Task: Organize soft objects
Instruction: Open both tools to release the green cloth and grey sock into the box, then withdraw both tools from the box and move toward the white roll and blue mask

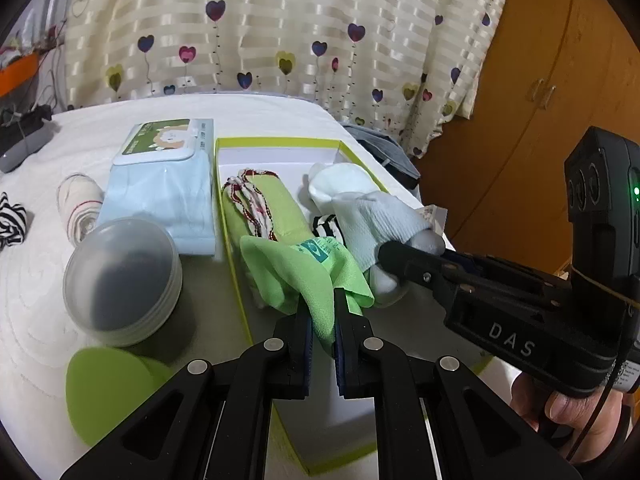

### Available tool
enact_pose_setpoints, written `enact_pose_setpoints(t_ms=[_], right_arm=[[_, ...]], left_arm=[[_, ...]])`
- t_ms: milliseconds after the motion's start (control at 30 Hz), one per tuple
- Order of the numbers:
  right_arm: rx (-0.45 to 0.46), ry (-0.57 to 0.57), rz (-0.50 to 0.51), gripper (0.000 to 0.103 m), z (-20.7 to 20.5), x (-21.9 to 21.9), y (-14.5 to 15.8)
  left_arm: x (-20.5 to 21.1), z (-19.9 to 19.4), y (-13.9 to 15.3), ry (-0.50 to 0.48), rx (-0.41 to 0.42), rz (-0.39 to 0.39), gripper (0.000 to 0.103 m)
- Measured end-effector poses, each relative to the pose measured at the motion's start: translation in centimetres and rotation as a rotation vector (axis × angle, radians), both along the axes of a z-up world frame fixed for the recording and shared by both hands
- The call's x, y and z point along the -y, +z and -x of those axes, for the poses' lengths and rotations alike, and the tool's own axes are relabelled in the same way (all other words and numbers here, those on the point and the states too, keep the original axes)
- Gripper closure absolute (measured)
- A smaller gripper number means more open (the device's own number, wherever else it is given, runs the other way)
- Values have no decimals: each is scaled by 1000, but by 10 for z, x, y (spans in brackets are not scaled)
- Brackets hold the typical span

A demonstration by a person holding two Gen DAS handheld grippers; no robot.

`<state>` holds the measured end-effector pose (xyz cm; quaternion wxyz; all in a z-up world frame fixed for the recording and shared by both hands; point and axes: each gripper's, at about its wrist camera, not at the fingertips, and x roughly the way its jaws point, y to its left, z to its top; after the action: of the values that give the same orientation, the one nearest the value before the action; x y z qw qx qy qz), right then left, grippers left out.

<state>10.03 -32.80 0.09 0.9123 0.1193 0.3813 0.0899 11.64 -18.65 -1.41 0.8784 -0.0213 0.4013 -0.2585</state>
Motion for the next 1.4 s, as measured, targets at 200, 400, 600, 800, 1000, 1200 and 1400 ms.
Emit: enact_pose_setpoints(t_ms=[200,400,600,800,1000,1200,1400], right_arm=[[-3,4,-3,79,-12,1,1],[11,-1,48,56,5,-5,7],[55,-7,76,56,28,-8,23],[86,-26,74,56,49,-8,38],[118,-29,74,56,67,-13,50],[146,-31,75,56,83,-19,61],[178,-14,75,56,95,-31,70]], left_arm=[[0,-7,-4,8,-12,-2,95],[-2,4,0,-16,-20,19,92],[-5,20,10,-28,12,20,87],[-14,39,25,-25,54,27,86],[-21,55,39,-28,92,41,86],[-29,70,53,-23,131,49,85],[-43,81,60,14,158,49,83]])
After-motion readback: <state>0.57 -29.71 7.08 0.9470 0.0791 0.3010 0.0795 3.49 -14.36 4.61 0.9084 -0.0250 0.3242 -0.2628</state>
